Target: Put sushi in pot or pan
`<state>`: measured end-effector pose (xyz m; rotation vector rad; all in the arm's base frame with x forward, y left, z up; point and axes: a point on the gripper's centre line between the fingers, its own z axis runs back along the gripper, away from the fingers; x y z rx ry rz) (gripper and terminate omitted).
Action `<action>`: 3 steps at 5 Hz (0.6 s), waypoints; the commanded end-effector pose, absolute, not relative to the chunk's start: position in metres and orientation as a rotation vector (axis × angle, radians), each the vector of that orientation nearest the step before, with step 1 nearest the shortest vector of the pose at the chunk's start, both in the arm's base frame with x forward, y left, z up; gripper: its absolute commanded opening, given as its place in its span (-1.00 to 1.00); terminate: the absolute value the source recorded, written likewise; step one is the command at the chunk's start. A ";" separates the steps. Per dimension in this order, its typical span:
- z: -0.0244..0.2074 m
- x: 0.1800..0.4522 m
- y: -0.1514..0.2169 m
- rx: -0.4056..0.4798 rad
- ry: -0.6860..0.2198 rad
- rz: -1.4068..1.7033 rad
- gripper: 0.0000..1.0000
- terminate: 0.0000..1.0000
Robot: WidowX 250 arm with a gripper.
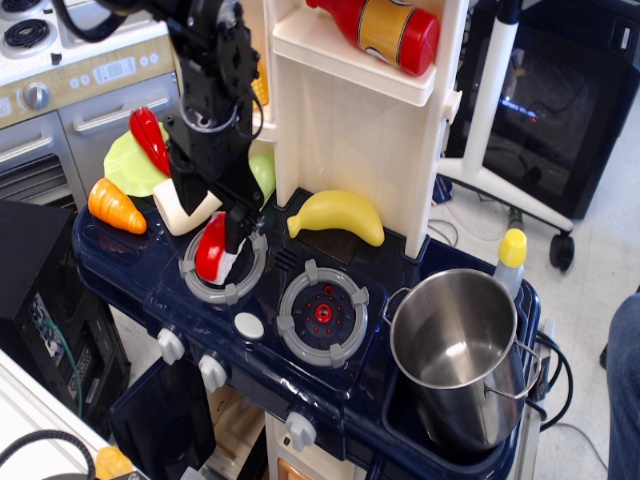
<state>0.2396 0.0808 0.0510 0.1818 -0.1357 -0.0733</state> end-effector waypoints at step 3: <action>0.054 0.244 0.072 0.133 -0.154 -0.041 -1.00 -1.00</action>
